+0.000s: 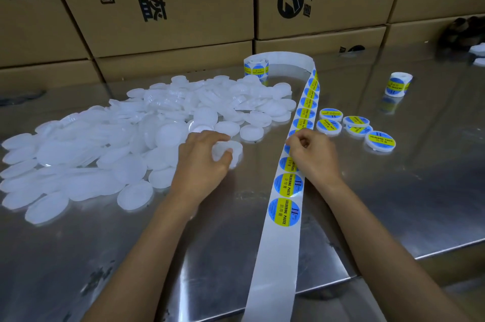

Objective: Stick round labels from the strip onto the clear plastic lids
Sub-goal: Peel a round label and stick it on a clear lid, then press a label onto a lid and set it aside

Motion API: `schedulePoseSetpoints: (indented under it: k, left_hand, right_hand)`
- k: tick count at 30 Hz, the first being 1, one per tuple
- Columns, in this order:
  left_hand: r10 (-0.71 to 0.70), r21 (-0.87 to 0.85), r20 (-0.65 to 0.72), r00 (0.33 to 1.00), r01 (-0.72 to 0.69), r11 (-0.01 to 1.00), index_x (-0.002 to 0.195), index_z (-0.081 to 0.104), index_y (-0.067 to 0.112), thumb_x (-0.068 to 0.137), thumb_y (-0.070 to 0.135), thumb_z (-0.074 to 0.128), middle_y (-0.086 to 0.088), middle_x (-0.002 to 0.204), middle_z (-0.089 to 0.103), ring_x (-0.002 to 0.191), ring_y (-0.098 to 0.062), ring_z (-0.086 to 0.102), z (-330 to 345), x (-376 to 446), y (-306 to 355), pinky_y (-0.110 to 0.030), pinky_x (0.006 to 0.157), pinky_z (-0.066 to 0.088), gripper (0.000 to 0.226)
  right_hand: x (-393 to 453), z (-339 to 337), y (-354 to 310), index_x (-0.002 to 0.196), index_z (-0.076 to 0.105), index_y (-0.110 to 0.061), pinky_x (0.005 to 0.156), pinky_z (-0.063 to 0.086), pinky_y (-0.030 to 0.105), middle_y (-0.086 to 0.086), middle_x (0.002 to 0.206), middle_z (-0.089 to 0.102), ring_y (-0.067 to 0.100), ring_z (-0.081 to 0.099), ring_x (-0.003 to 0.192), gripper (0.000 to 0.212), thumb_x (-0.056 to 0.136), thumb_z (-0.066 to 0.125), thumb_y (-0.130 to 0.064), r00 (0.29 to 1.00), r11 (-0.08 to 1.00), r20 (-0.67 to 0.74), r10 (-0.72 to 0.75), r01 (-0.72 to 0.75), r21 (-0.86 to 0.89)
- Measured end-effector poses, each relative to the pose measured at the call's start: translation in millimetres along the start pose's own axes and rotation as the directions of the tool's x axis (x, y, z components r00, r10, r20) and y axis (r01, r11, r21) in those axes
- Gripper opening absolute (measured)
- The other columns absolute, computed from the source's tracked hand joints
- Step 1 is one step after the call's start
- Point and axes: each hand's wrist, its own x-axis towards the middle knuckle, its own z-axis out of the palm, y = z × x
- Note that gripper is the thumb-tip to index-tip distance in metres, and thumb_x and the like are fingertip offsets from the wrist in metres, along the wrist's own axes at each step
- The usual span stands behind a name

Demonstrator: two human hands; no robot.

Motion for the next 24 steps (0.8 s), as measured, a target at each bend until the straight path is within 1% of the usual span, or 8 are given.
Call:
schedulePoseSetpoints:
  k: [4,7,10,13,15,18,21,24]
  left_hand:
    - [0.069,0.159,0.087,0.994,-0.083,0.984,0.121,0.07,0.018,0.091,0.032,0.069,0.003,0.128,0.066,0.127,-0.02,0.05,12,3,-5,-0.03,0.106,0.025,0.033]
    - [0.089,0.127,-0.004,0.996,-0.088,0.988,0.111,0.076,0.015,0.09,0.024,0.071,0.0,0.117,0.073,0.118,-0.023,0.059,15,4,-2,-0.03,0.103,0.032,0.024]
    - [0.059,0.026,-0.057,0.997,-0.058,0.998,0.107,0.079,0.016,0.09,0.02,0.071,-0.001,0.112,0.076,0.112,-0.022,0.065,10,2,1,-0.028,0.098,0.042,0.02]
    - [0.025,-0.113,-0.083,0.996,-0.034,0.993,0.11,0.079,0.022,0.094,0.025,0.07,0.007,0.115,0.075,0.113,-0.01,0.064,1,-4,7,-0.012,0.092,0.042,0.019]
    - [0.046,-0.178,-0.106,0.993,-0.065,0.982,0.109,0.079,0.026,0.093,0.027,0.071,0.016,0.113,0.074,0.113,0.003,0.06,-9,-10,13,0.001,0.09,0.038,0.017]
    - [0.169,-0.211,0.003,0.986,-0.165,0.964,0.104,0.076,0.042,0.09,0.032,0.073,0.04,0.107,0.066,0.108,0.018,0.058,-26,-30,19,-0.001,0.089,0.04,0.017]
    - [0.235,-0.151,0.181,0.955,-0.21,0.966,0.107,0.079,0.035,0.09,0.029,0.074,0.027,0.115,0.07,0.11,0.014,0.058,-28,-56,15,-0.003,0.094,0.039,0.018]
    - [0.241,0.022,0.241,0.94,-0.254,0.967,0.113,0.077,0.025,0.092,0.024,0.072,0.018,0.125,0.068,0.119,0.002,0.055,-22,-73,10,-0.01,0.102,0.036,0.022]
  right_hand:
    - [-11,5,-2,0.076,0.068,-0.019,0.061,0.047,0.029,-0.012,0.062,0.063,0.01,0.061,0.067,0.018,0.088,0.055,-0.025,0.997,0.998,0.061,-0.053,0.055,-0.033]
    - [-21,5,-3,0.076,0.067,-0.02,0.059,0.046,0.026,-0.017,0.068,0.064,0.006,0.06,0.069,0.018,0.089,0.055,-0.026,0.988,0.993,0.109,-0.111,0.114,-0.026]
    - [-28,1,-5,0.078,0.068,-0.02,0.066,0.048,0.029,-0.011,0.071,0.066,0.01,0.06,0.074,0.017,0.09,0.056,-0.023,0.976,0.982,0.129,-0.175,0.183,-0.055]
    - [-35,-6,-5,0.081,0.068,-0.022,0.085,0.046,0.036,-0.011,0.084,0.067,0.014,0.056,0.088,0.012,0.089,0.059,-0.023,0.942,0.946,0.174,-0.285,0.306,-0.109]
    - [-43,-11,-2,0.085,0.065,-0.028,0.09,0.038,0.037,-0.015,0.092,0.065,0.009,0.052,0.095,0.006,0.088,0.062,-0.032,0.904,0.904,0.244,-0.351,0.395,-0.166]
    - [-49,-21,6,0.102,0.063,-0.034,0.087,0.027,0.031,-0.023,0.106,0.06,0.0,0.047,0.102,0.019,0.086,0.065,-0.045,0.851,0.854,0.367,-0.376,0.472,-0.219]
    - [-46,-31,9,0.115,0.059,-0.033,0.098,0.031,0.035,-0.022,0.116,0.06,0.002,0.051,0.106,0.029,0.088,0.064,-0.045,0.822,0.853,0.431,-0.372,0.486,-0.191]
    - [-39,-32,8,0.118,0.054,-0.027,0.103,0.033,0.038,-0.022,0.115,0.058,-0.005,0.046,0.09,0.032,0.091,0.062,-0.043,0.792,0.844,0.481,-0.375,0.507,-0.176]
